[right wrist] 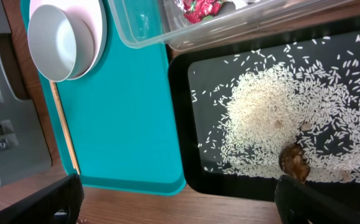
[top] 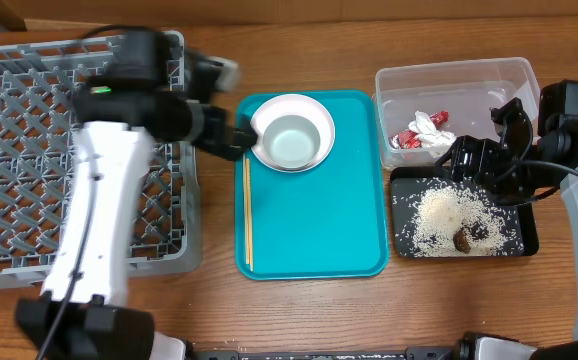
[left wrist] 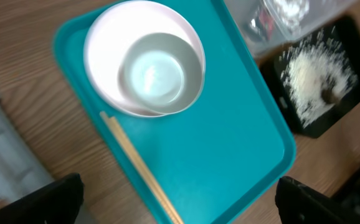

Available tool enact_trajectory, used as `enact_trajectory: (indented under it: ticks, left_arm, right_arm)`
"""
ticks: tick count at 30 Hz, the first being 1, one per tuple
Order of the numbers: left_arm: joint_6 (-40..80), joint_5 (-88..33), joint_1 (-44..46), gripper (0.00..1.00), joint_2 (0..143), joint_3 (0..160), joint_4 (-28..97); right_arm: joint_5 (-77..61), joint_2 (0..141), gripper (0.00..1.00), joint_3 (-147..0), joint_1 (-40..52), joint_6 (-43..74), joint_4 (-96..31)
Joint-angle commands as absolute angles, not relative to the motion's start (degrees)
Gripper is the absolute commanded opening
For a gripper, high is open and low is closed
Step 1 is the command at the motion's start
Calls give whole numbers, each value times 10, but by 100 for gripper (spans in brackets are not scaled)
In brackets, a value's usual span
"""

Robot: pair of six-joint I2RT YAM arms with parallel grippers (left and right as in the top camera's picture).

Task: Sort waste into correct bins and load items into the dishwasher
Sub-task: 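Reach the left gripper to the white bowl on the plate and grip its rim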

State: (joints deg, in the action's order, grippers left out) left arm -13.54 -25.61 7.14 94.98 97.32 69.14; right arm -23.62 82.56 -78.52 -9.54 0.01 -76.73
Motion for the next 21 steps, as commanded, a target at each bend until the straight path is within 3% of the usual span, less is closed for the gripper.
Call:
enact_trajectory:
  ticks: [1, 8, 14, 16, 21]
  left_arm:
    - [-101, -143, 164, 100, 997, 980, 657]
    - [-102, -109, 259, 96, 1104, 980, 604]
    - [-101, -96, 277, 68, 1186, 980, 584]
    - [-100, -94, 277, 66, 1204, 980, 582]
    - [-100, -68, 277, 37, 1231, 980, 583]
  right_arm:
    - [-241, 821, 100, -791, -93, -1, -767]
    - [-240, 821, 100, -791, -93, -1, -768]
    - [-241, 821, 100, -791, -93, -1, -768]
    - [-241, 821, 100, -791, -93, -1, -768]
    - [-240, 821, 100, -791, -93, -1, -769]
